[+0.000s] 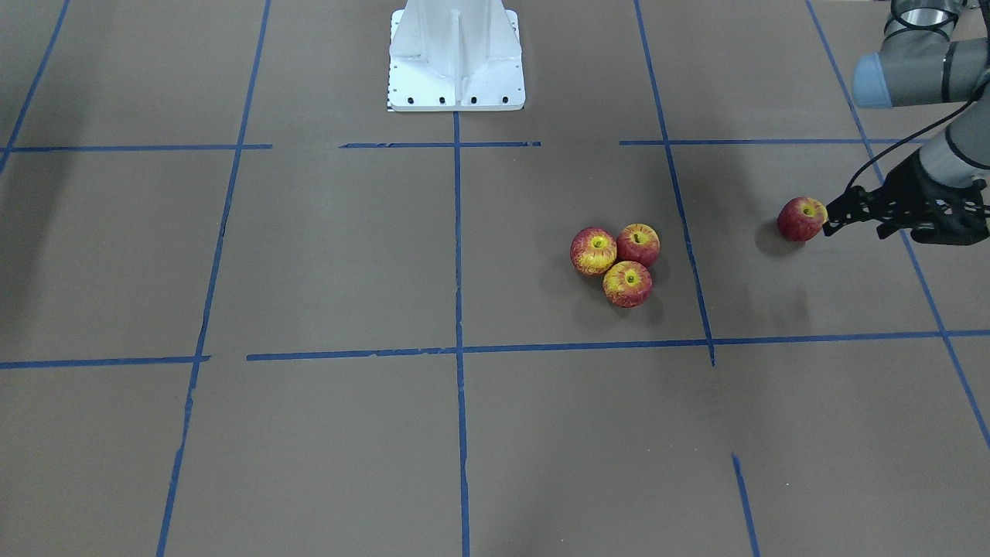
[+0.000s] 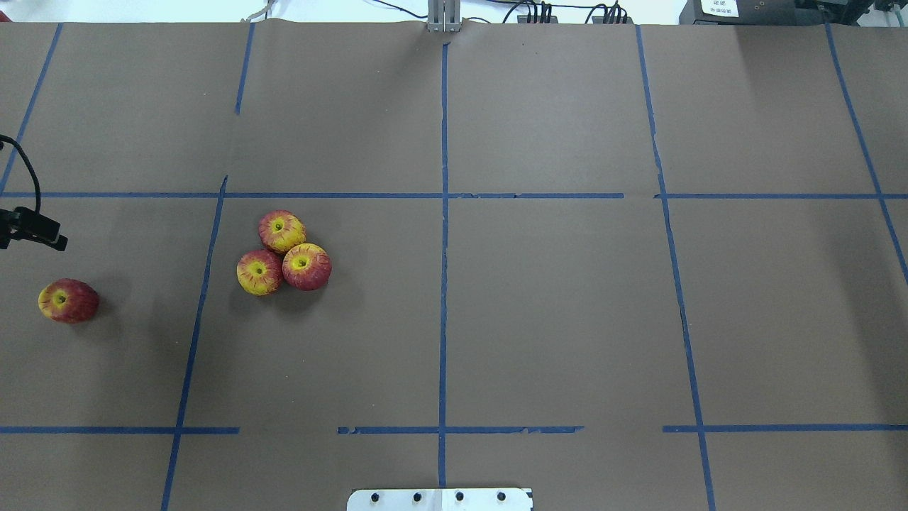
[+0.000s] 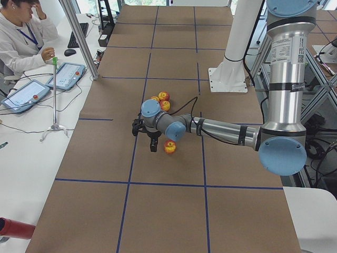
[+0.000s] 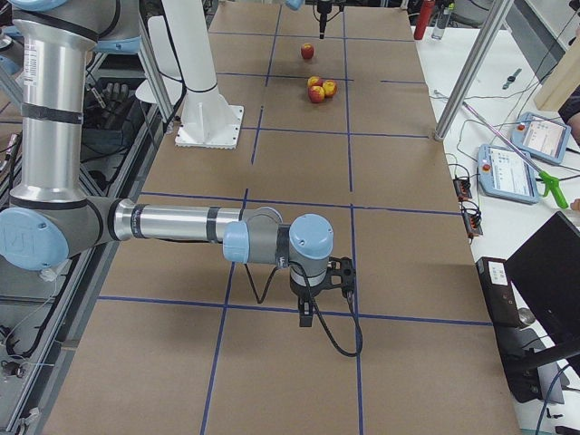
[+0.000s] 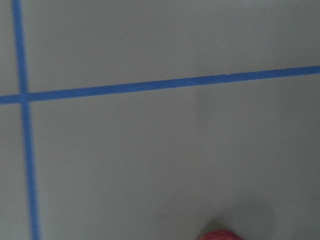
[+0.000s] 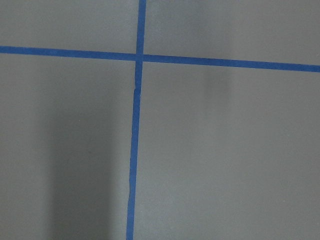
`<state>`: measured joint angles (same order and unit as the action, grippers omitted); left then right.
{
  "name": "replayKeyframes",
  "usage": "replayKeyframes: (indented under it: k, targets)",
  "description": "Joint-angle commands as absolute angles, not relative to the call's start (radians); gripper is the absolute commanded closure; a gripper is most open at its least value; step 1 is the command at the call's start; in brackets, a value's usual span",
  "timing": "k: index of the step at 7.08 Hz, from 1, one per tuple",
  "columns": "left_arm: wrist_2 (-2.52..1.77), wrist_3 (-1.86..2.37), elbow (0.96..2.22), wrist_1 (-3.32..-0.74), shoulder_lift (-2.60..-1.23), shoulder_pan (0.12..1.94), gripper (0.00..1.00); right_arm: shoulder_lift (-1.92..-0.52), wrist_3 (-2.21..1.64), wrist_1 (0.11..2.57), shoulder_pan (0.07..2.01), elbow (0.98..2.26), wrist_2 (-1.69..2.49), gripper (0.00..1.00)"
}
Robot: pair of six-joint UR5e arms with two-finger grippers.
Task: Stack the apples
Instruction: 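Lower the left gripper over the lone apple and close on it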
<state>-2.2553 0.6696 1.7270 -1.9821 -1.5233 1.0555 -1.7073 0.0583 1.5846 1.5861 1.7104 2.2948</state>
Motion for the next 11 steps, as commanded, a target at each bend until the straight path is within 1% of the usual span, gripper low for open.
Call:
replayKeyframes:
  k: [1,4,10,11]
  targets:
    - [-2.18,0.793,1.758,-2.002,-1.503,0.942,0.0,-1.707,0.058,1.585,1.586,1.71,2.295,0.0]
    - [-2.161,0.795,1.759,-2.0,-1.474,0.911,0.0,-1.707,0.058,1.585,1.586,1.71,2.295,0.0]
    - [-2.163,0.795,1.733,-2.0,-1.471,0.871,0.0,-1.707,0.058,1.585,1.586,1.71,2.295,0.0]
    - [-2.163,0.792,1.733,-2.0,-1.471,0.871,0.04,-1.707,0.058,1.585,1.586,1.71,2.295,0.0]
